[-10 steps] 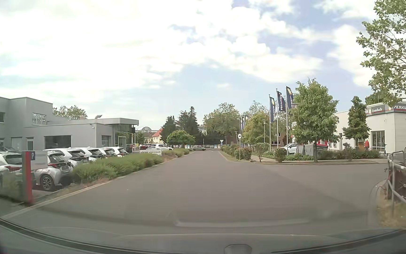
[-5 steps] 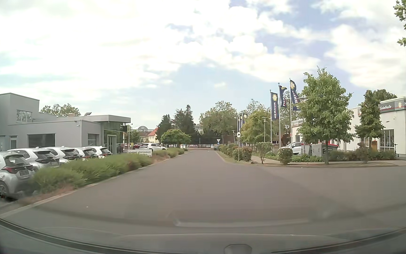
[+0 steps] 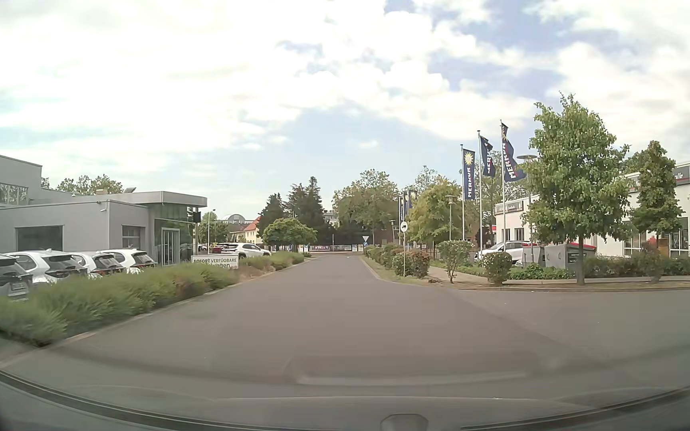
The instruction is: Follow the waypoints while adhering to traffic rules and regulations
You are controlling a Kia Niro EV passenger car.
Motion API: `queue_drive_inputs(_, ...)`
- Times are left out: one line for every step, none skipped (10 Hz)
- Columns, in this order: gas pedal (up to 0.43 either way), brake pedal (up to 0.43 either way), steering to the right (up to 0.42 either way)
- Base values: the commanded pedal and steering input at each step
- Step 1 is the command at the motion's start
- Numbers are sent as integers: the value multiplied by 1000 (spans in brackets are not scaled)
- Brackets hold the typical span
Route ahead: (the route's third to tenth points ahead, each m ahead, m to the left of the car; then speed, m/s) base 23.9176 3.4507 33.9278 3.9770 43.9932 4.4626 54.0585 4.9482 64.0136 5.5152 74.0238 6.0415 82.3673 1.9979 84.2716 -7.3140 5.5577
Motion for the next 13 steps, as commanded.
queue_drive_inputs(39, 30, 15)
queue_drive_inputs(39, 30, 13)
queue_drive_inputs(39, 30, 11)
queue_drive_inputs(39, 30, 3)
queue_drive_inputs(39, 24, -8)
queue_drive_inputs(39, 24, -14)
queue_drive_inputs(39, 30, -19)
queue_drive_inputs(39, 30, -21)
queue_drive_inputs(39, 30, -27)
queue_drive_inputs(39, 30, -29)
queue_drive_inputs(39, 30, -29)
queue_drive_inputs(39, 30, -29)
queue_drive_inputs(39, 30, -29)
